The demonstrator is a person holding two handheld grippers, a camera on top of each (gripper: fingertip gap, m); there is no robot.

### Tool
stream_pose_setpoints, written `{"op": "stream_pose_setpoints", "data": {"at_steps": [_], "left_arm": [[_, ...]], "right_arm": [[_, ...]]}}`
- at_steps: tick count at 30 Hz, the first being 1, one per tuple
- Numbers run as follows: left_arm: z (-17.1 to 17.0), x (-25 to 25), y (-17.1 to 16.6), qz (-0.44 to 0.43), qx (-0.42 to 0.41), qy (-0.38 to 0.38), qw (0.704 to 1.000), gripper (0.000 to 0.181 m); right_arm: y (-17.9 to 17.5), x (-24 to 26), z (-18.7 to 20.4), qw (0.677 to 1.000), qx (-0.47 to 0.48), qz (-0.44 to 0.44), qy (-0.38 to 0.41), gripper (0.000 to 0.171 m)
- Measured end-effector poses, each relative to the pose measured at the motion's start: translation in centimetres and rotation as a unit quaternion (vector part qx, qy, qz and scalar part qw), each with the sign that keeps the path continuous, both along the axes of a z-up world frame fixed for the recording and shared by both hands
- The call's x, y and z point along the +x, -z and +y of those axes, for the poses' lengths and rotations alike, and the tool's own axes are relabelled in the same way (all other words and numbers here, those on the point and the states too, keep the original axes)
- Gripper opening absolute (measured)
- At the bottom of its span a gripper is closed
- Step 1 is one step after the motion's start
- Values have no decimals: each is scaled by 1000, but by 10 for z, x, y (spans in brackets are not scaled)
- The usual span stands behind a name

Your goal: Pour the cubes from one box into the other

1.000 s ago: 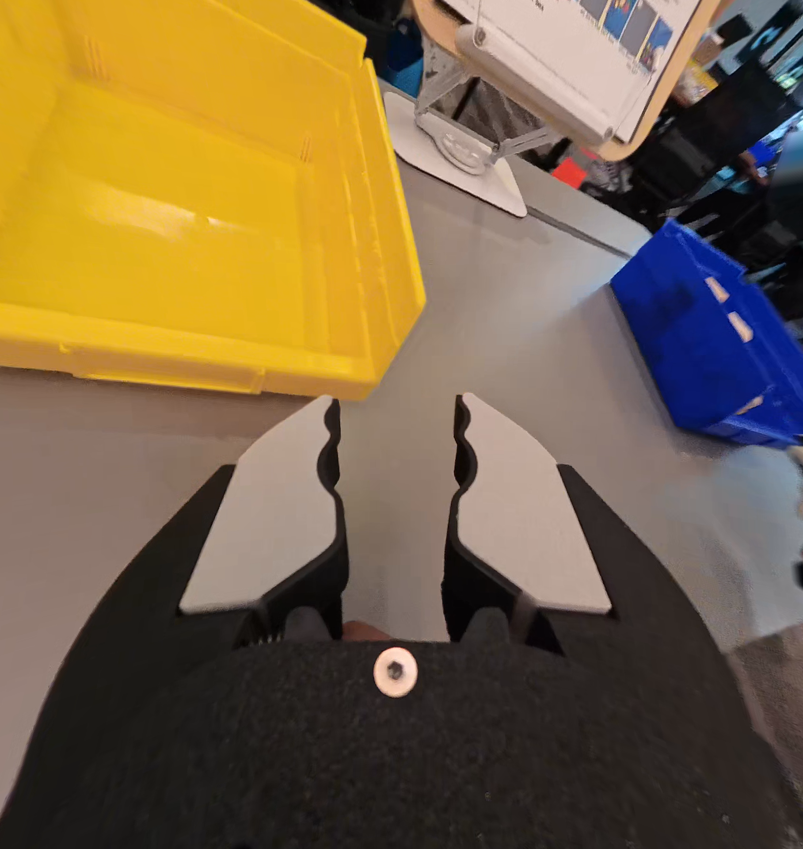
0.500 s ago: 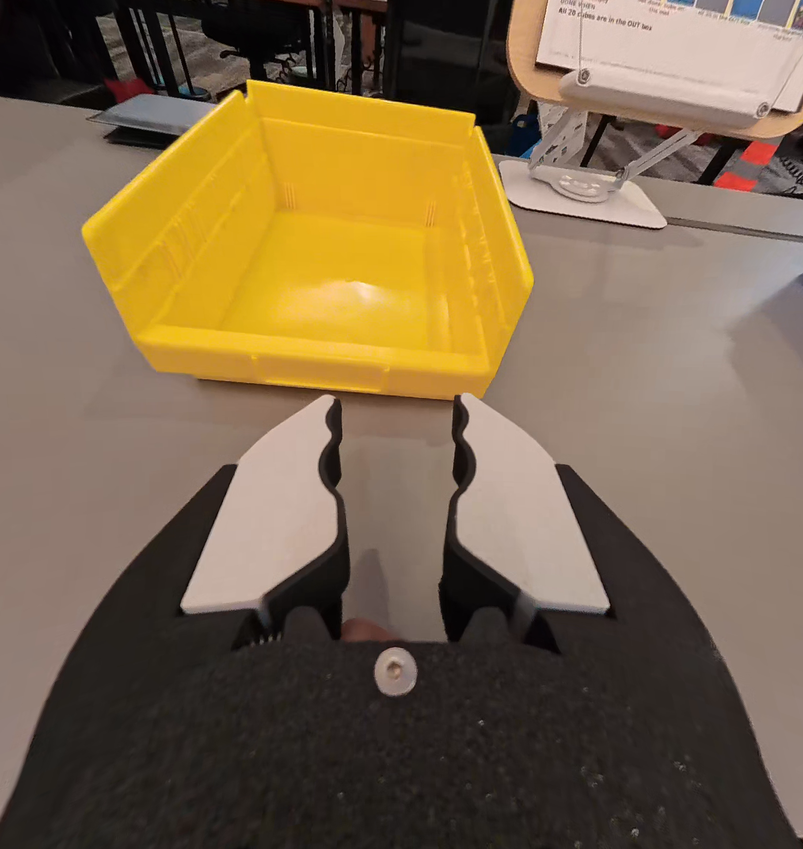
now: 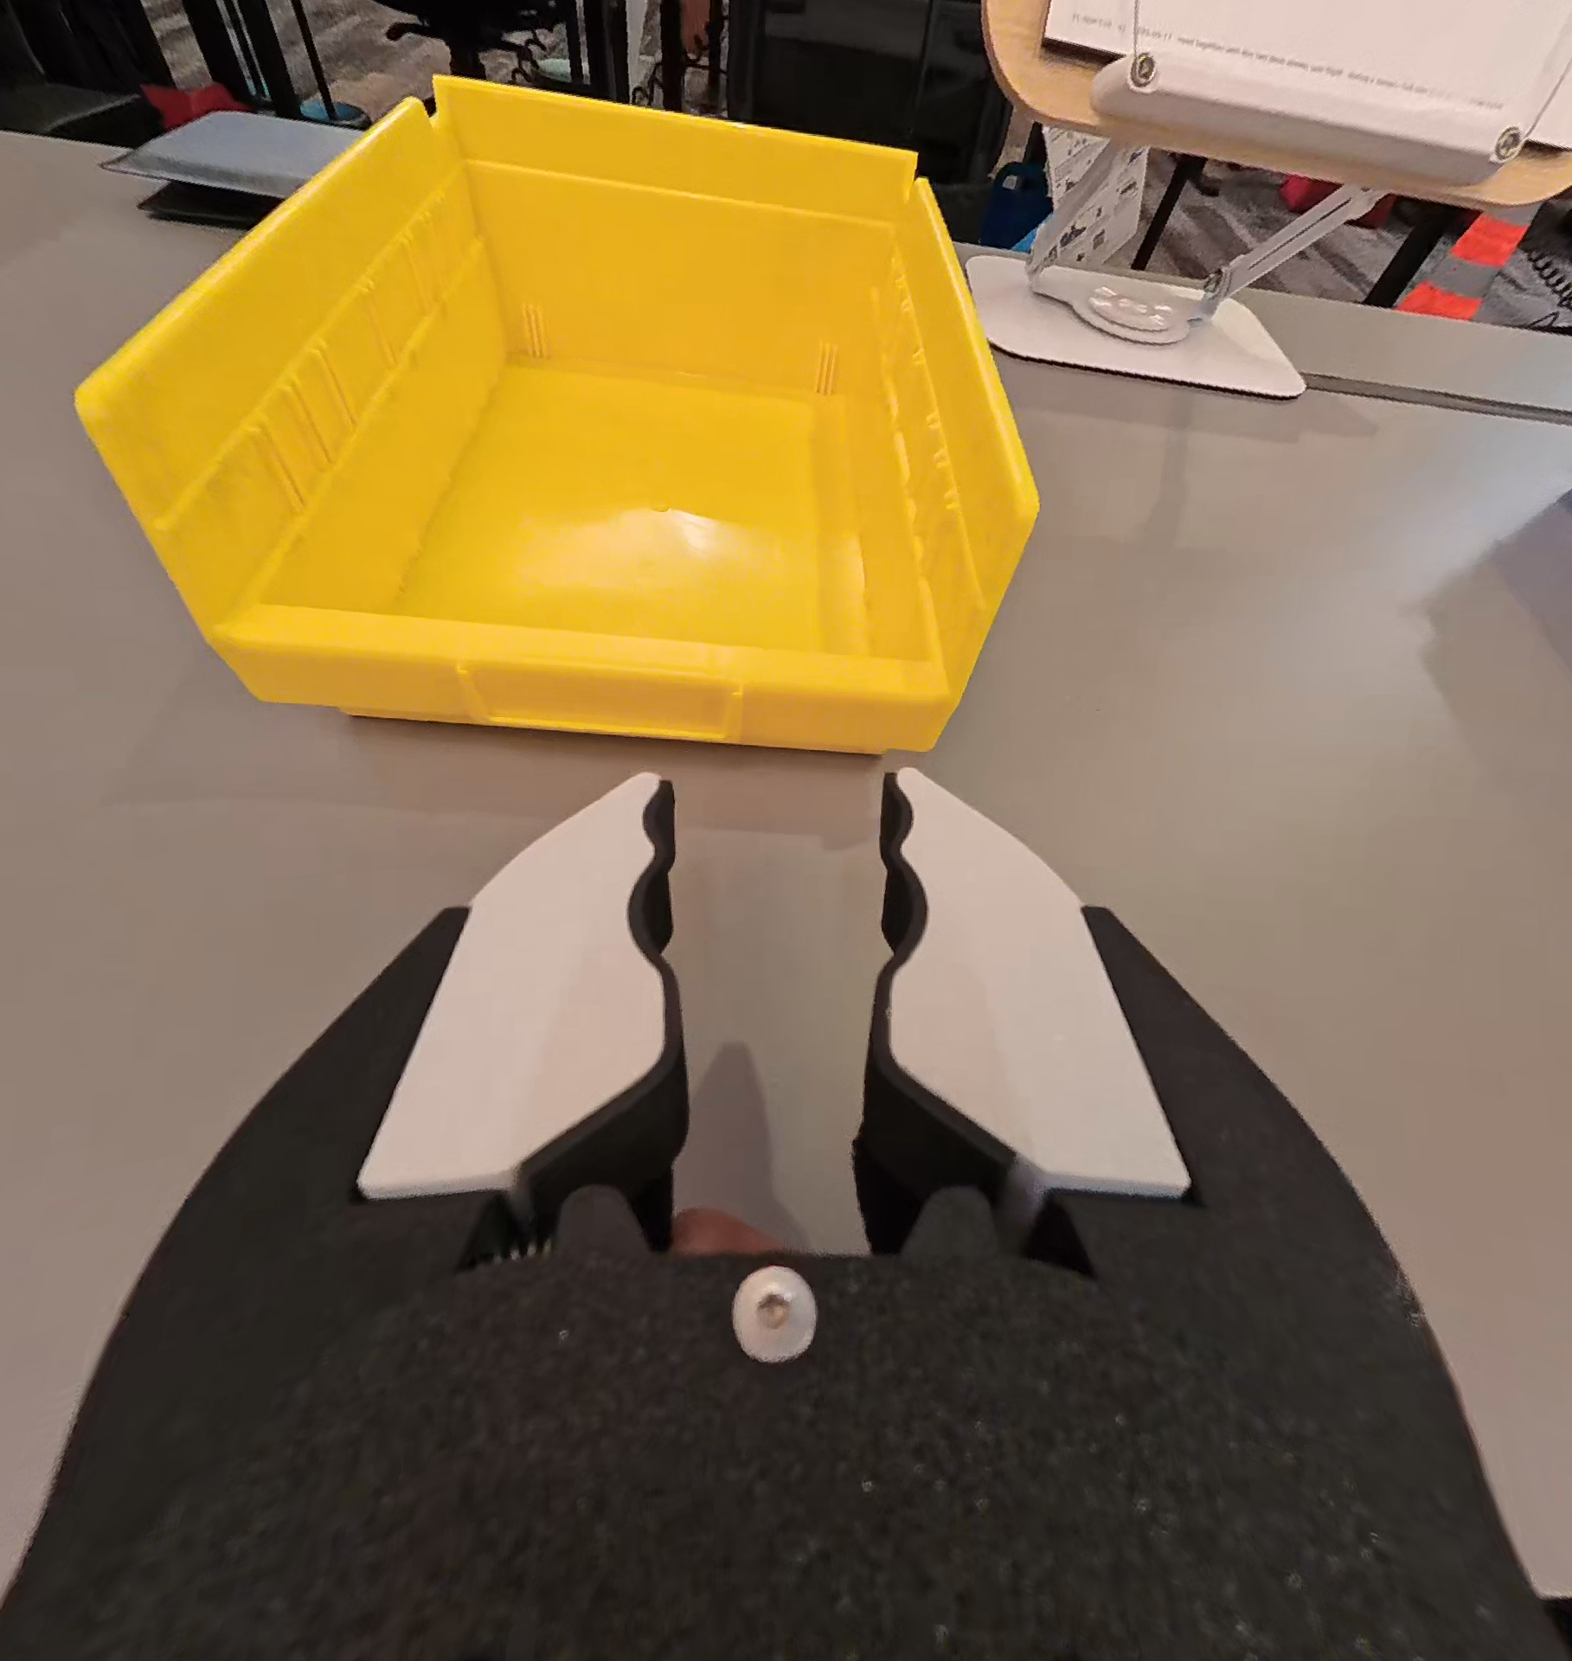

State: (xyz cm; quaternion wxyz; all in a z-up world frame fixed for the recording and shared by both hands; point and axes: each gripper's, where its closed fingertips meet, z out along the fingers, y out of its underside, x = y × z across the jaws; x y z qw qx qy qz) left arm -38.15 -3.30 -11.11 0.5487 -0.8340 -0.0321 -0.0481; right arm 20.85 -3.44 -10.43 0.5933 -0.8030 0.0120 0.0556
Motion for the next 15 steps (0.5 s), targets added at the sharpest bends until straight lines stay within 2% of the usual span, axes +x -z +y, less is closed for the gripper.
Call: {"op": "stream_pose_setpoints", "data": {"at_steps": [8,11,13,15], "left_arm": [[-1,3,2,-13,-9,7,1000,43],[-6,14,-11,-1,10,14,1000,43],[-10,50,-25,-12,21,60,998,43],[-11,107,-36,-31,17,124,992,44]], "right_arm": [[4,-6,1,1000,-11,-9,-13,39],[3,-7,4,1000,-8,-1,-14,39],[3,-1,8,1000,-5,-7,2,39],[-1,15,16,999,-6,-8,37,39]]}}
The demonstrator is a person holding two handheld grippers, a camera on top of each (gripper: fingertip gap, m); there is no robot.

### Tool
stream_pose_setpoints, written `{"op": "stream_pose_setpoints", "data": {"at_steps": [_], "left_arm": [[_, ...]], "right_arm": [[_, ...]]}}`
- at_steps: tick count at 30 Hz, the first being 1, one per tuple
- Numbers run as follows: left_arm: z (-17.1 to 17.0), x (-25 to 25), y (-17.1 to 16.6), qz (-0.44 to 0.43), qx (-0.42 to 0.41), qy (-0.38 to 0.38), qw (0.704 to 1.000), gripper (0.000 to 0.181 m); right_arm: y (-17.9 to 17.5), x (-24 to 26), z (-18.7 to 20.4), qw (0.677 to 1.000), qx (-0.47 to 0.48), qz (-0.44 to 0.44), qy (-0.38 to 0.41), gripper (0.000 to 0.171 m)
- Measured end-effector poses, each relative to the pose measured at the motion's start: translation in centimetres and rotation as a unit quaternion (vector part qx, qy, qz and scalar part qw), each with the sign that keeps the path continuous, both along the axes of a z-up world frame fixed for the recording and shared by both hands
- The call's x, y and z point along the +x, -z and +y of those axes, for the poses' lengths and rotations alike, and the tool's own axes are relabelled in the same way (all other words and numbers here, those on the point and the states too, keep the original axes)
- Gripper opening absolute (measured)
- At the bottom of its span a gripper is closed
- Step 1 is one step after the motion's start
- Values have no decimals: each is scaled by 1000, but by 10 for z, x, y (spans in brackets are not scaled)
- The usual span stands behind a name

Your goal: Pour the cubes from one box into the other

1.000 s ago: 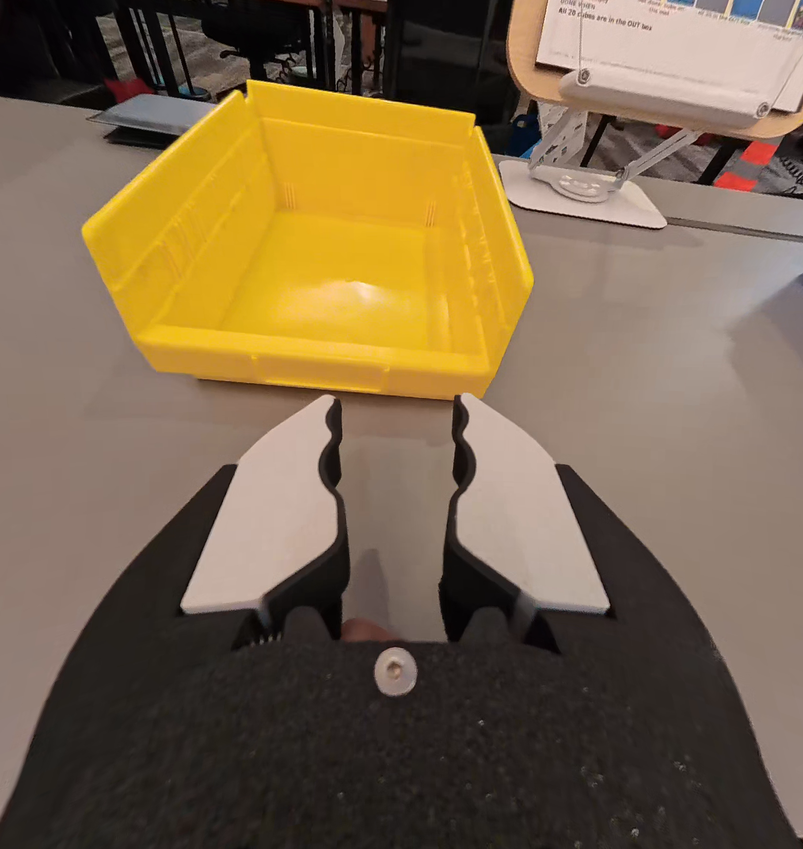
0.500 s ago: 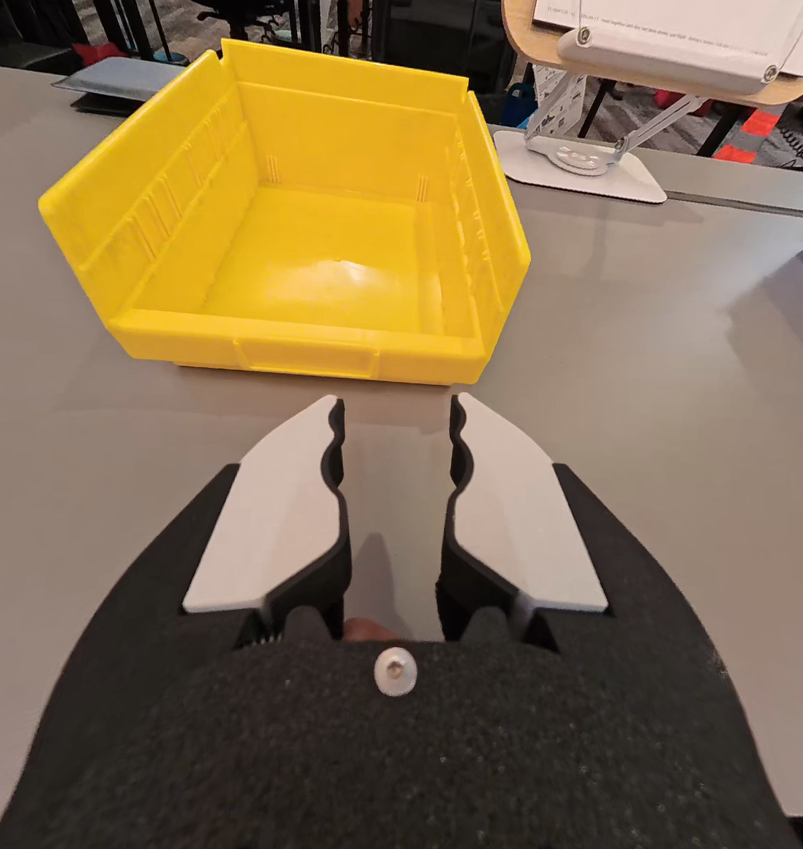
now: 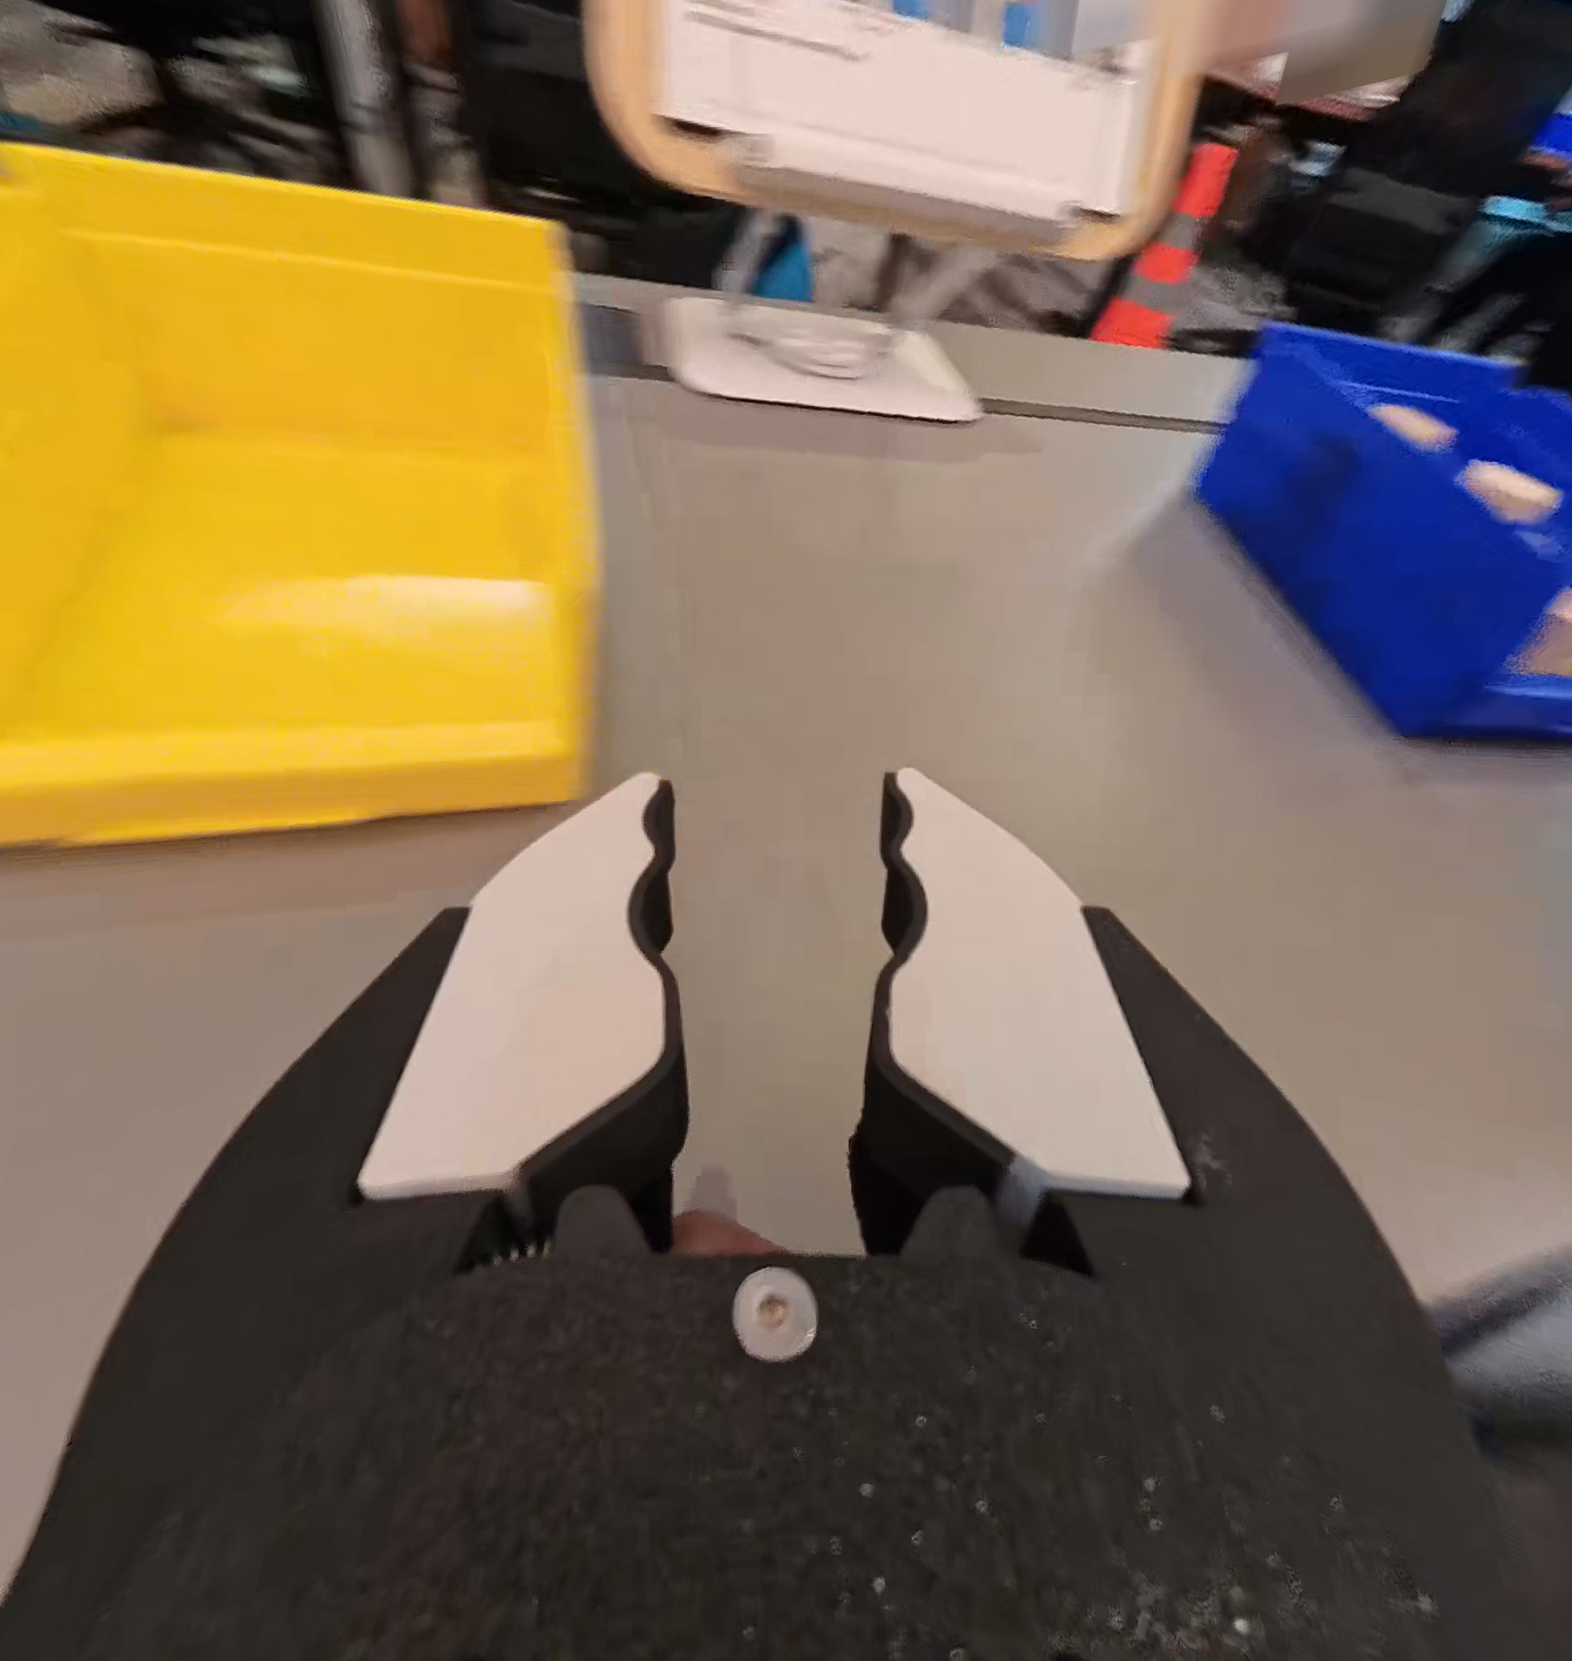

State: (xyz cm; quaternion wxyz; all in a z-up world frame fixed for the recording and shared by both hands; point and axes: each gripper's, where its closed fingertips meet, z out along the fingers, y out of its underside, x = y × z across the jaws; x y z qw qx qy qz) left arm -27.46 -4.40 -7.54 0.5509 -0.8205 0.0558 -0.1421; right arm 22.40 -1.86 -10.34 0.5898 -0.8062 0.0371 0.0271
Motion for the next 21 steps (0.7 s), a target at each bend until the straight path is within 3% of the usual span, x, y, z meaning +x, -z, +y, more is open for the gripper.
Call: {"op": "stream_pose_setpoints", "data": {"at_steps": [5,10,15,16,18,21], "left_arm": [[7,183,4,42,-22,175,983,52],[47,334,10,55,2,244,968,61],[109,387,56,72,-77,178,978,61],[116,392,62,60,-90,175,979,57],[125,394,63,35,-101,174,979,31],[127,384,62,59,-99,157,981,18]], "right_arm": [[-17,46,20,997,31,21,72,40],[13,56,29,998,-26,22,58,49],[20,61,34,997,-30,45,54,50],[21,61,35,997,-31,51,53,52],[23,58,38,997,-32,58,51,55],[34,57,42,994,-61,43,78,56]]}}
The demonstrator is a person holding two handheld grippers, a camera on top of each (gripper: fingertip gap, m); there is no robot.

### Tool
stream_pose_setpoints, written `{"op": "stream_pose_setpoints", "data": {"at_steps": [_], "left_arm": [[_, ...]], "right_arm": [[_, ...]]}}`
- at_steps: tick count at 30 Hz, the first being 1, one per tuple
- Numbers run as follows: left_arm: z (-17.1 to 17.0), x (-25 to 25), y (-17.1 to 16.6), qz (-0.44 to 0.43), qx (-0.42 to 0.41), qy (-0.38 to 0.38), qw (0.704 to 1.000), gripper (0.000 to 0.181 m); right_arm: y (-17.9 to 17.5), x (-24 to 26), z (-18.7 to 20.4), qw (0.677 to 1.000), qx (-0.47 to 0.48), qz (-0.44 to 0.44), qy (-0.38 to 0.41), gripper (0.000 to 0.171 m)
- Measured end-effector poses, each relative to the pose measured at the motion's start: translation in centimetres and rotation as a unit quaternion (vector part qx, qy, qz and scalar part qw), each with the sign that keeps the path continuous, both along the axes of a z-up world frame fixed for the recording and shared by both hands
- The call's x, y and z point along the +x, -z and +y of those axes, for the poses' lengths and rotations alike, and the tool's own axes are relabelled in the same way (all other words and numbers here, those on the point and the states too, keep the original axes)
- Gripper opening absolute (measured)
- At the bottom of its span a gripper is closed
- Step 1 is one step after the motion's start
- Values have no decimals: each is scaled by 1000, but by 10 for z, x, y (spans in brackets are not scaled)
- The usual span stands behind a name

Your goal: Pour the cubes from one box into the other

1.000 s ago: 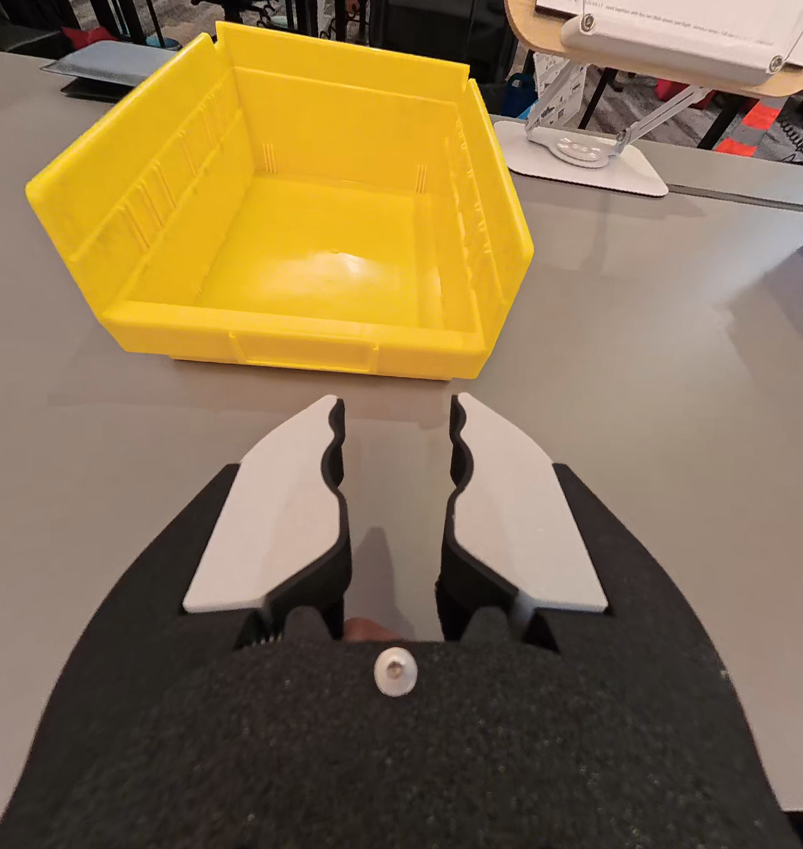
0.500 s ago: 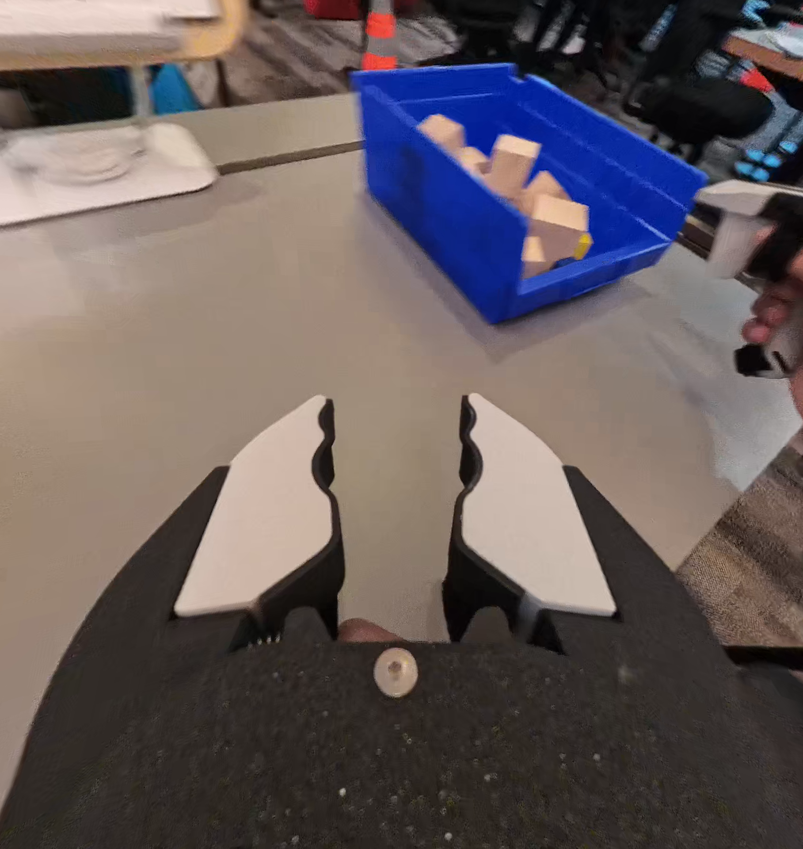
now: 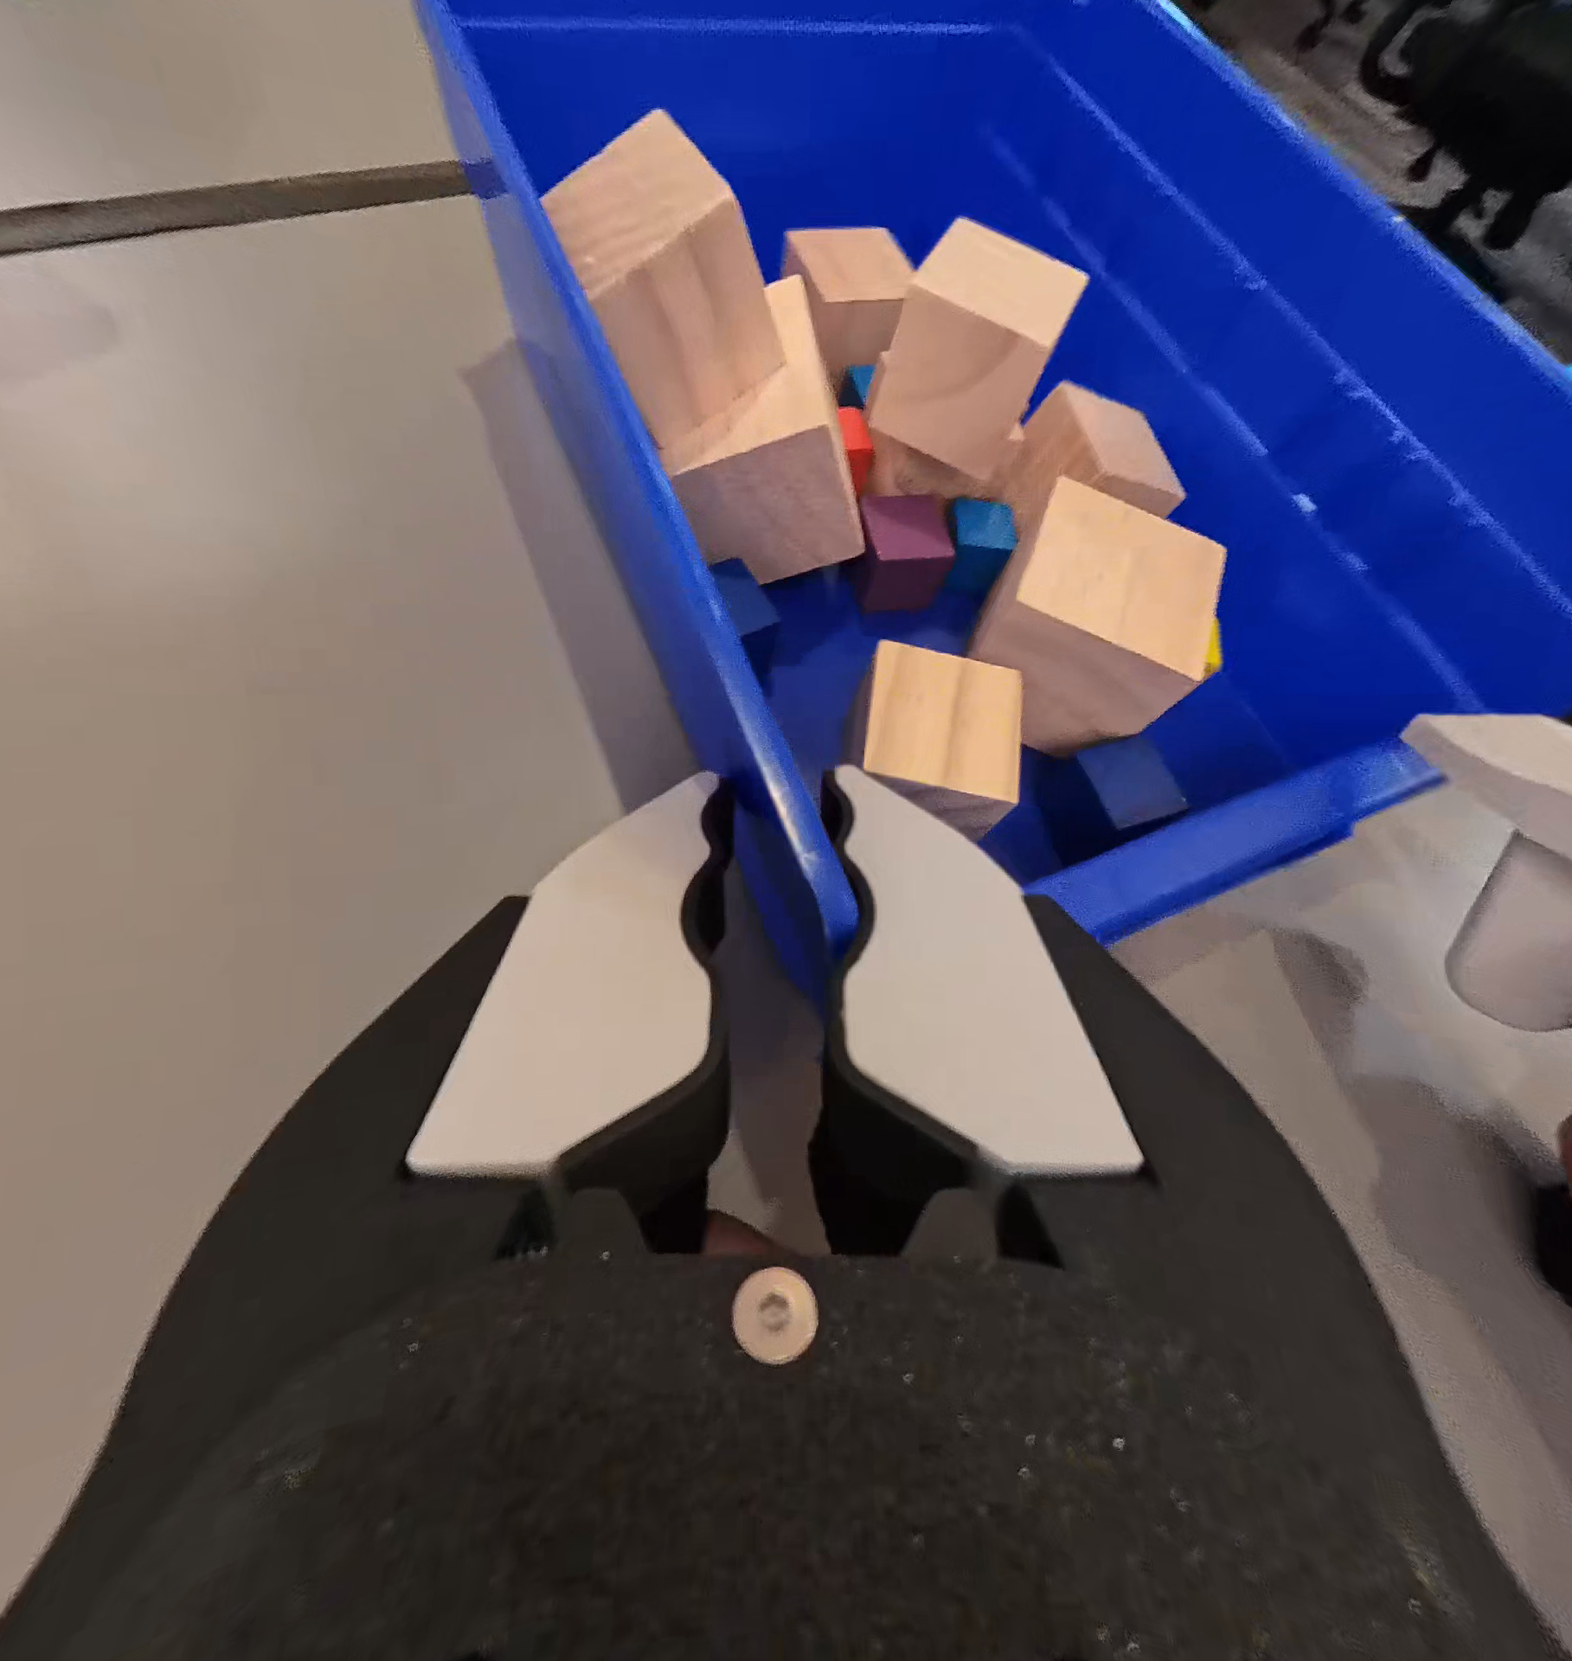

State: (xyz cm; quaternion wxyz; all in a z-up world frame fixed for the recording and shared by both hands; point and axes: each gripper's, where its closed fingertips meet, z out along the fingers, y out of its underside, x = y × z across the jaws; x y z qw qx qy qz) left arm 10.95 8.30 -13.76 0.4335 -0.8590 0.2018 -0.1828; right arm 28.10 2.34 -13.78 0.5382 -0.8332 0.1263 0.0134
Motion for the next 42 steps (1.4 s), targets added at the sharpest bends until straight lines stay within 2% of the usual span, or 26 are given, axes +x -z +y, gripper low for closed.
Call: {"op": "stream_pose_setpoints", "data": {"at_steps": [2,3,4,6,8,12,17,20,23,26,27,29,31,33,35,38,42], "left_arm": [[-5,-9,-1,18,4,-19,1000,13],[-8,-14,-2,24,8,-26,999,11],[-11,-18,-2,29,15,-29,999,9],[-16,-29,-5,41,32,-38,998,7],[-22,-45,-12,50,49,-49,996,5],[-35,-100,-37,40,64,-66,995,5],[-40,-214,-56,47,87,-119,988,4],[-35,-280,-47,59,83,-137,985,4],[-27,-329,-23,69,62,-161,983,4],[-19,-350,-9,57,60,-159,984,4],[-23,-346,-10,42,44,-139,988,15],[-41,-332,-24,19,38,-93,995,50],[-74,-326,-37,14,39,-56,998,69],[-116,-324,-45,-43,15,-20,999,60],[-147,-340,-51,-109,-8,-21,994,60],[-149,-415,-52,-99,16,-103,990,61],[-102,-557,-51,3,71,-260,963,61]], "right_arm": [[0,4,1,999,-11,-29,27,55],[-1,2,2,999,-9,-36,28,49],[-1,-3,2,999,-7,-31,18,38],[-4,-15,-2,1000,-7,9,15,4],[-10,-29,-6,999,-17,-30,0,2],[-34,-84,-12,999,8,-21,-23,2],[-56,-197,0,996,46,-35,-70,2],[-46,-262,13,994,43,-38,-90,2],[-18,-310,24,994,22,-35,-97,2],[-9,-330,27,996,21,-56,-72,4],[-9,-331,26,996,13,-51,-70,4],[-14,-331,15,995,14,-37,-90,15],[-31,-322,-3,991,54,-55,-111,24],[-48,-321,-23,981,84,-80,-159,30],[-61,-333,-42,962,108,-96,-231,32],[-75,-362,-61,939,111,-88,-313,34],[-78,-407,-76,914,110,-91,-379,35]]}}
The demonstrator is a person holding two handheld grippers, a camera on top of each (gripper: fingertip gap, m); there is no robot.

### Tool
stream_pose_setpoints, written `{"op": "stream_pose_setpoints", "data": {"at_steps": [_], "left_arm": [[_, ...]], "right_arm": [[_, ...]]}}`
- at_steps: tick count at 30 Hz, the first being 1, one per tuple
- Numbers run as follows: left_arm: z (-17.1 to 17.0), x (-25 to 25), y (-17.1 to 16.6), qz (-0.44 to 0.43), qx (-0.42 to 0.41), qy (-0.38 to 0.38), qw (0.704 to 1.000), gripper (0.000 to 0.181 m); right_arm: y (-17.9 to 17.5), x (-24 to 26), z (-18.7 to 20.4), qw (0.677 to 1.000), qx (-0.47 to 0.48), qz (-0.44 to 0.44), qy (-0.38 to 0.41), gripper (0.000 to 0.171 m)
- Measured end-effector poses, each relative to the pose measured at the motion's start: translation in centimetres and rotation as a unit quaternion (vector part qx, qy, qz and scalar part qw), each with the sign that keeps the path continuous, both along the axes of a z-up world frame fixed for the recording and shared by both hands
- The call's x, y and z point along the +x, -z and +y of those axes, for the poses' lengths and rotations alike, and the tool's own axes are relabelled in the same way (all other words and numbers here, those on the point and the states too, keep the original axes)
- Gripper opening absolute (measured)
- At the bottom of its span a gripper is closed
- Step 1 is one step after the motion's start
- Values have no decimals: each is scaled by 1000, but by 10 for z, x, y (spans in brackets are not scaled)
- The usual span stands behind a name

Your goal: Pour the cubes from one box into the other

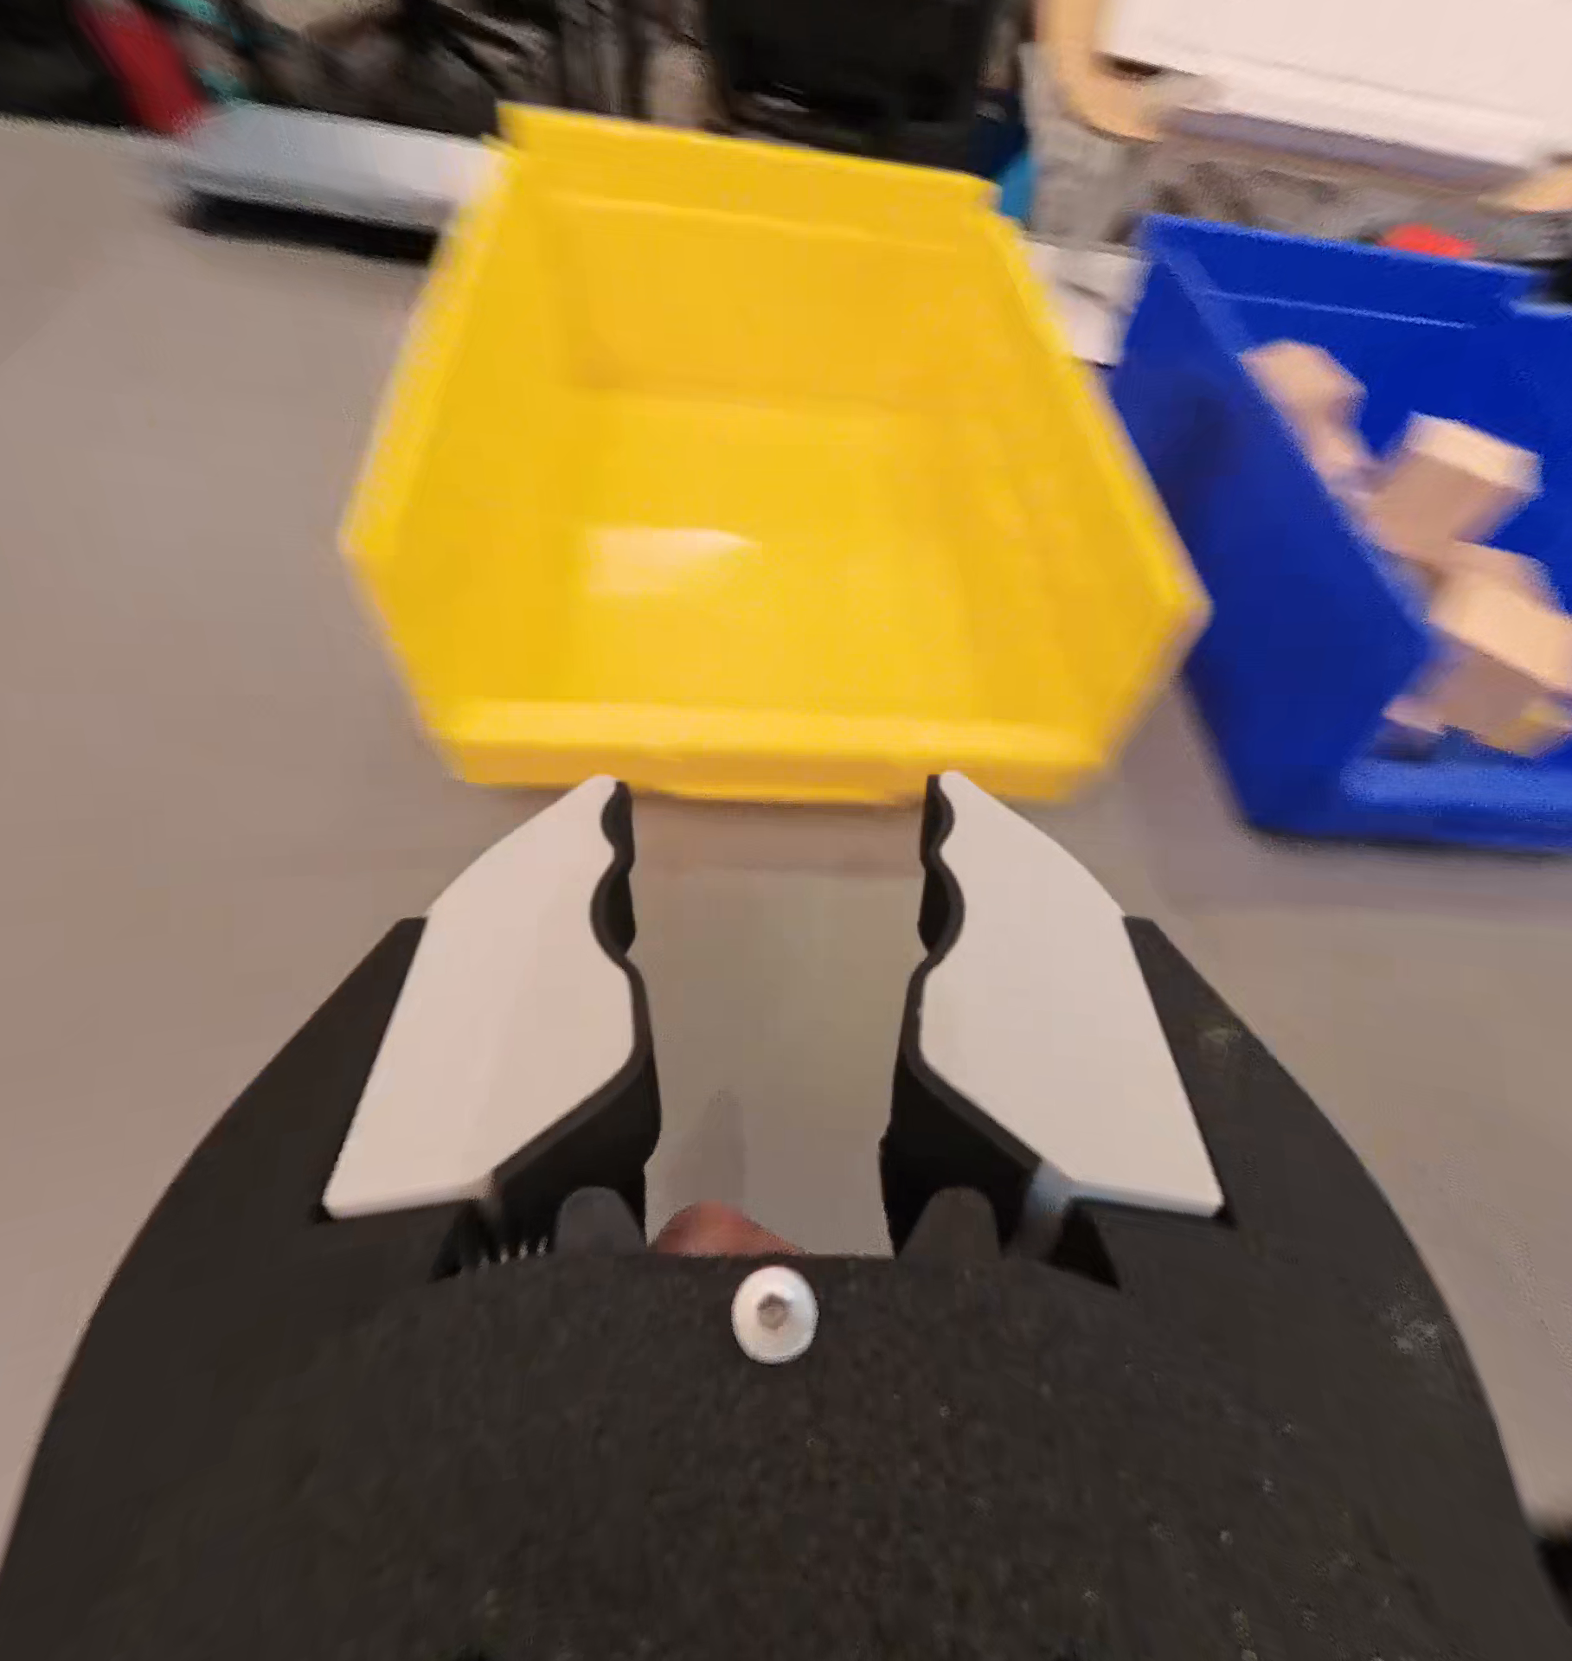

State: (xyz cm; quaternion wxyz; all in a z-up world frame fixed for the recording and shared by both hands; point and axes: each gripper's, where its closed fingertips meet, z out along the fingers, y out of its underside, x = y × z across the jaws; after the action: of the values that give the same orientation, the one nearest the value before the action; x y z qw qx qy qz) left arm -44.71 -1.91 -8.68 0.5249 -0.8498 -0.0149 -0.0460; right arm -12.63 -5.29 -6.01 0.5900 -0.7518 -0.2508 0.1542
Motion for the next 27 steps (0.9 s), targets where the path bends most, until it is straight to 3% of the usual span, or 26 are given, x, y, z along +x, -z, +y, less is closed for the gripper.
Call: {"op": "stream_pose_setpoints", "data": {"at_steps": [3,6,7,8,9,13,19,21,22,24,27], "left_arm": [[45,-69,16,43,-19,-76,996,60],[86,-74,32,-21,-38,-46,998,56],[94,-77,33,-22,-40,-46,998,42],[97,-79,31,-24,-36,-46,998,6],[94,-76,29,-36,-35,-44,998,6],[48,-60,33,-1,-52,-38,998,4],[-61,-42,33,19,-50,-74,996,5],[-91,-30,33,17,-41,-78,996,4],[-104,-26,32,21,-39,-82,996,6],[-122,-21,28,41,-34,-90,995,7],[-129,-10,-5,45,13,-90,995,7]], "right_arm": [[19,-44,-14,997,-43,14,-60,35],[44,-77,-30,989,-105,5,-101,44],[49,-83,-31,990,-106,-6,-96,44],[53,-87,-30,991,-103,-17,-86,44],[55,-91,-29,992,-100,-27,-75,44],[59,-107,-21,994,-102,-18,-22,44],[75,-157,1,992,-126,-23,11,45],[72,-177,-4,990,-137,-6,-19,23],[69,-170,-4,990,-138,-9,18,7],[57,-169,-10,993,-112,-19,19,3],[25,-157,-16,997,-76,-1,26,3]]}}
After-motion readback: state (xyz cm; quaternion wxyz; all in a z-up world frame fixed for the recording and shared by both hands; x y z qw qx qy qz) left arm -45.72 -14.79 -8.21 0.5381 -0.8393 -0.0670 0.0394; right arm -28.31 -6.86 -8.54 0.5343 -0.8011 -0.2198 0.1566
